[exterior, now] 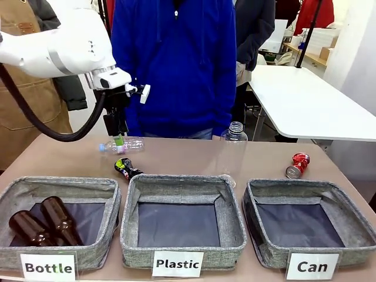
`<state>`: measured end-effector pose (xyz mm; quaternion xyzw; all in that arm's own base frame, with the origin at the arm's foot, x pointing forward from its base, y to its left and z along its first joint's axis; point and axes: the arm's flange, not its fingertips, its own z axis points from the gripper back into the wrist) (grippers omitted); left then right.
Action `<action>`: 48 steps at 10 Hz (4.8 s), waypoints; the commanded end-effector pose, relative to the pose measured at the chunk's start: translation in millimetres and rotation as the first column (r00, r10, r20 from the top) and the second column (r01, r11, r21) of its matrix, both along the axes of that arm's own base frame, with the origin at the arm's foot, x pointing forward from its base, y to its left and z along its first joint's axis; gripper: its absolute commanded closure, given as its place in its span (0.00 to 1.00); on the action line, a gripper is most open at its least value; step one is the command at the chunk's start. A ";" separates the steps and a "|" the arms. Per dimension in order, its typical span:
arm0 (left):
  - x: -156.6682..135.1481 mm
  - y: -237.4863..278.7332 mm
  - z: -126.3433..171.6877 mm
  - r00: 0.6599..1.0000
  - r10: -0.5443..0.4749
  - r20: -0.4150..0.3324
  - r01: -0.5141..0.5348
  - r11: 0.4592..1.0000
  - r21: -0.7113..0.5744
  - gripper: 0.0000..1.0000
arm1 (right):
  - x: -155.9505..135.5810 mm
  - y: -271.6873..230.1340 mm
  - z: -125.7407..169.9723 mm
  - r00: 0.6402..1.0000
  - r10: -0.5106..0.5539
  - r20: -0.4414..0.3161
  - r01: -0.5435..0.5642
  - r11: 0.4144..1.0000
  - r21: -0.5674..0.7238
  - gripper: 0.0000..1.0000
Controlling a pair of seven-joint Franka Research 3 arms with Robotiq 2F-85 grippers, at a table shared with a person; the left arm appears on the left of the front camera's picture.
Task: Sort the can waste into the basket.
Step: Pick up the can waste from the table and place it in the right Fabric basket.
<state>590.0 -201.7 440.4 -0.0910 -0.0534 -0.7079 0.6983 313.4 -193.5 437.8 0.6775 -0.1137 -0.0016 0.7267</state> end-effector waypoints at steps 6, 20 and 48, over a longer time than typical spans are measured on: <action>4.2 -8.2 -14.0 0.998 -0.067 0.010 0.067 0.998 0.001 0.00 | -2.3 -1.4 0.8 1.000 0.014 0.022 -0.014 1.000 -0.006 0.00; 11.4 -22.4 -139.0 0.794 -0.607 -0.008 0.605 0.789 0.108 0.00 | -2.3 -1.4 0.8 1.000 0.014 0.022 -0.014 1.000 -0.006 0.00; -165.9 231.8 13.3 0.972 -0.161 -0.170 0.048 0.847 -0.530 0.69 | -2.3 -1.4 0.8 1.000 0.014 0.022 -0.014 1.000 -0.006 0.00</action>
